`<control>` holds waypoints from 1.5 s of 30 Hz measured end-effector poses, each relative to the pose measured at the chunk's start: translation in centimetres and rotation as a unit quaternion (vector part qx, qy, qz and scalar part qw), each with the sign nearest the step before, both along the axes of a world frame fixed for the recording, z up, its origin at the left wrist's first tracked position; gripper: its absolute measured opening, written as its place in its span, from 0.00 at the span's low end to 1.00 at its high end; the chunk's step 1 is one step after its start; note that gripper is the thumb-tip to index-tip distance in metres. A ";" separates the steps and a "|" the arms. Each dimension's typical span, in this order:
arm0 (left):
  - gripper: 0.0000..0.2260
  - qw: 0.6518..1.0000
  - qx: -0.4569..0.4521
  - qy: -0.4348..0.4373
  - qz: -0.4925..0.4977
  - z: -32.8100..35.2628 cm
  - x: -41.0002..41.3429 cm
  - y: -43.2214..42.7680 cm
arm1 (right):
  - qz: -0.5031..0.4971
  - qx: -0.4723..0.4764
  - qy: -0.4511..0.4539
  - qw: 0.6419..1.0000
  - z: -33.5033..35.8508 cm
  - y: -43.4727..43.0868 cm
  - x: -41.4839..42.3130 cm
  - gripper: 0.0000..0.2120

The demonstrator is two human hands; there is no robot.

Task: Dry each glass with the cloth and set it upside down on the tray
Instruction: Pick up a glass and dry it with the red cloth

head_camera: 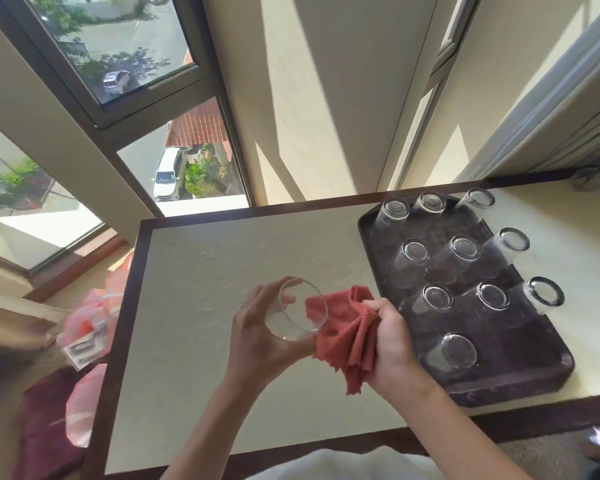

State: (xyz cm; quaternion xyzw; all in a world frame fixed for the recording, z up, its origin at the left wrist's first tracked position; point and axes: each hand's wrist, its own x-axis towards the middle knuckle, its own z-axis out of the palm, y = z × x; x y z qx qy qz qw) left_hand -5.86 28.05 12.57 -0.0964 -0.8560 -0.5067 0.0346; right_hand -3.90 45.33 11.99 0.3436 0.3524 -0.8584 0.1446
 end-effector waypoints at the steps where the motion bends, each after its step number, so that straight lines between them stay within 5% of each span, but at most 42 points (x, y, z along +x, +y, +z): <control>1: 0.31 0.999 -0.039 -0.015 -0.003 -0.3 -0.1 -0.4 | 0.001 -0.001 0.028 1.000 0.3 0.5 0.3 0.18; 4: 0.32 0.986 -0.156 -0.046 -0.034 -0.9 0.3 -0.3 | 0.054 0.087 0.101 0.990 1.4 -0.7 1.1 0.15; 7: 0.29 0.956 -0.286 0.041 -0.050 -0.6 1.5 1.3 | 0.158 0.299 0.188 0.922 0.7 -3.0 1.5 0.26; 10: 0.27 0.941 -0.327 0.083 -0.037 0.0 1.4 1.5 | 0.129 0.310 0.173 0.926 1.0 -3.6 0.6 0.22; 13: 0.24 0.953 -0.295 0.059 -0.036 -0.3 0.9 0.5 | 0.140 0.279 0.140 0.940 1.2 -3.6 -0.1 0.14; 18: 0.20 0.976 -0.212 0.033 -0.031 -0.6 0.9 0.7 | 0.170 0.428 0.197 0.866 0.6 -4.9 1.7 0.21; 25: 0.29 0.977 -0.196 0.019 -0.077 -2.2 1.8 0.8 | 0.135 0.246 0.082 0.956 0.1 -2.8 -0.2 0.16; 30: 0.32 0.983 -0.116 -0.128 -0.059 -4.2 2.5 -0.3 | 0.224 0.474 0.096 0.846 -3.4 -2.2 -1.1 0.15; 35: 0.35 0.965 0.070 -0.254 0.021 -4.5 3.0 -0.9 | 0.303 0.525 0.032 0.794 -5.4 -0.6 -0.6 0.22; 37: 0.34 0.956 0.127 -0.264 0.007 -3.7 3.0 0.0 | 0.270 0.502 0.057 0.820 -4.9 0.1 0.4 0.22; 41: 0.34 0.941 0.216 -0.258 -0.038 -1.3 2.7 3.5 | 0.156 0.302 0.074 0.938 -1.8 2.6 3.2 0.21; 45: 0.32 0.917 0.306 -0.238 -0.090 0.7 2.4 8.2 | 0.100 0.096 0.111 0.984 0.8 5.7 6.3 0.26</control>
